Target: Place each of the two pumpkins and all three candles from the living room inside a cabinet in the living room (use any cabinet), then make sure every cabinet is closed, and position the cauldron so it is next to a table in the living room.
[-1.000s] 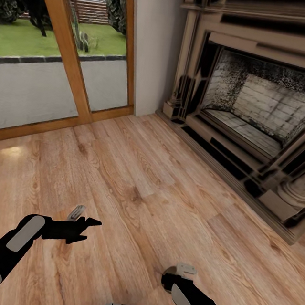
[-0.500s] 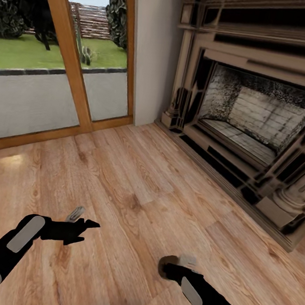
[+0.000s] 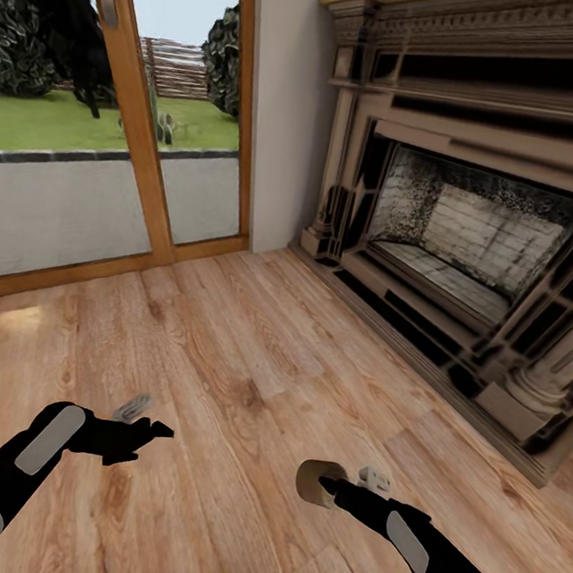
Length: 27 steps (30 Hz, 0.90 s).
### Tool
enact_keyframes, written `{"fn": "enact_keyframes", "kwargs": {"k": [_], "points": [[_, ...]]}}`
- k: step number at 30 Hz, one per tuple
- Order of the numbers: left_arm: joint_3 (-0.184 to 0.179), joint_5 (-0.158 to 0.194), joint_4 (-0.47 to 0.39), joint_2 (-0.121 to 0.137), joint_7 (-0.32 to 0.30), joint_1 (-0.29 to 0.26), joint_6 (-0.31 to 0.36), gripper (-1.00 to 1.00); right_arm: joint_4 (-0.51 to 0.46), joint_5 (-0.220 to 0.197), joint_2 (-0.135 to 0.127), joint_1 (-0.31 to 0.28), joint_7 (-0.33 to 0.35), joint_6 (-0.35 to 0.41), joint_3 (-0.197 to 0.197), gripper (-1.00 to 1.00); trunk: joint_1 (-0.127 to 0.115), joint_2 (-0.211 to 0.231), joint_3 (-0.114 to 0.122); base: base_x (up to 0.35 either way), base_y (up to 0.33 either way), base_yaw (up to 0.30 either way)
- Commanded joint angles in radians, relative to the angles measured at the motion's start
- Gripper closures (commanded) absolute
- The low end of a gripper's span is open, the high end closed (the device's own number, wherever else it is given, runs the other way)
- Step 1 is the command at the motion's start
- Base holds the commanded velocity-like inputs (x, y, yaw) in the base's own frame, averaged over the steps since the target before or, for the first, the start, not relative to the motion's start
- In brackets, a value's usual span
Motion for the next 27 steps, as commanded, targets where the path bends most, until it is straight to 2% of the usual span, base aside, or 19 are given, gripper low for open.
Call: {"fn": "enact_keyframes", "kwargs": {"k": [1, 5, 11, 15, 21, 27], "points": [[-0.003, 0.010, -0.001, 0.001, 0.010, 0.000, 0.001, -1.00, -0.001, -0.006, -0.001, -0.001, 0.001, 0.003, 0.004, 1.00, -0.001, 0.000, 0.003, 0.000, 0.000, 0.000], [-0.003, 0.010, -0.001, -0.001, 0.010, 0.000, 0.001, -1.00, -0.012, -0.005, -0.001, 0.000, 0.002, 0.039, 0.005, 1.00, -0.002, 0.001, 0.019, 0.000, 0.000, 0.000], [-0.009, 0.011, -0.001, -0.005, 0.010, 0.000, 0.001, -1.00, -0.014, -0.006, 0.000, 0.000, 0.002, 0.052, 0.004, 1.00, -0.005, 0.002, 0.043, -0.017, 0.000, -0.022], [-0.010, 0.009, 0.003, -0.020, 0.011, 0.000, 0.000, -1.00, -0.015, -0.006, 0.000, 0.000, 0.003, 0.051, 0.005, 1.00, -0.007, 0.003, 0.063, -0.255, 0.000, -0.185], [-0.011, 0.009, 0.008, -0.022, 0.012, 0.000, -0.001, -1.00, -0.012, -0.006, 0.000, -0.001, 0.005, 0.051, 0.004, 1.00, -0.010, 0.005, 0.093, -0.296, 0.000, -0.227], [-0.012, 0.007, 0.008, -0.026, 0.012, 0.000, -0.001, -1.00, -0.008, -0.007, 0.001, 0.000, 0.007, 0.051, 0.005, 1.00, -0.012, 0.006, 0.123, -0.039, 0.000, -0.237]]}}
